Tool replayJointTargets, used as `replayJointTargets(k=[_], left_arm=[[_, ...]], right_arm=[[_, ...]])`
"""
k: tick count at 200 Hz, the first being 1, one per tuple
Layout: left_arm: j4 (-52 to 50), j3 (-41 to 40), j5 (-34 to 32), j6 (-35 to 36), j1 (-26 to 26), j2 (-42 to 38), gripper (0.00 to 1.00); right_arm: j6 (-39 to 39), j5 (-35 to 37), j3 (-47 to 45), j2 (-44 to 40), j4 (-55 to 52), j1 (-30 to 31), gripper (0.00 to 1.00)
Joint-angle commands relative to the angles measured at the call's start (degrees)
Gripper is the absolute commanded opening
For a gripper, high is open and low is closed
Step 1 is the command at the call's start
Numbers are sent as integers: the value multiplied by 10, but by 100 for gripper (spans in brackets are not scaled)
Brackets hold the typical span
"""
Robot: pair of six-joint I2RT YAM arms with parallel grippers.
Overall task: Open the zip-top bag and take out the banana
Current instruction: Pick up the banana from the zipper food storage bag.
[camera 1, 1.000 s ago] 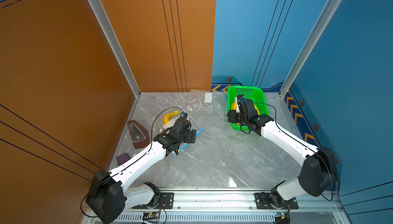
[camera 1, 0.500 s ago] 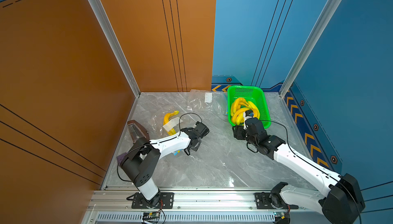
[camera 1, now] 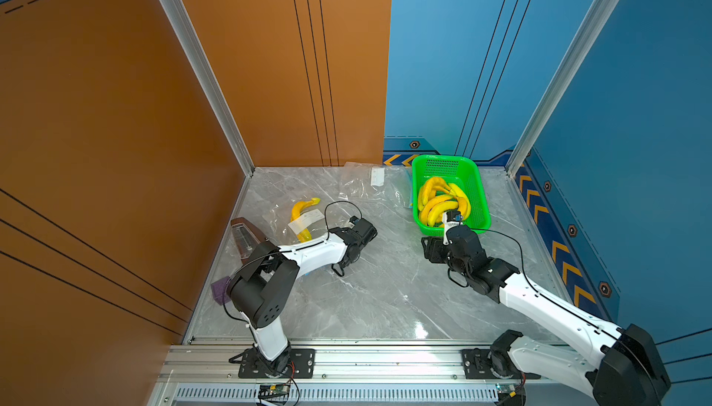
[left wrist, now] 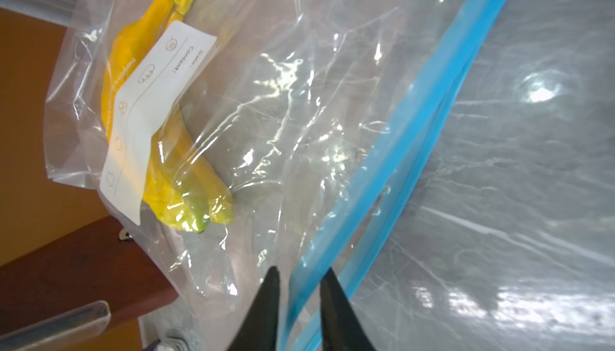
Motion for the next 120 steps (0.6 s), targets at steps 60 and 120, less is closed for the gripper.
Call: replayJointTargets(k=[60, 120], left_arm=[[-2, 24, -3, -57, -31, -104, 0], [15, 19, 84, -85, -64, -190, 0]], right_arm=[[-29, -56, -69, 45, 235, 109, 64], [-91, -139, -61, 177, 416, 157, 60]])
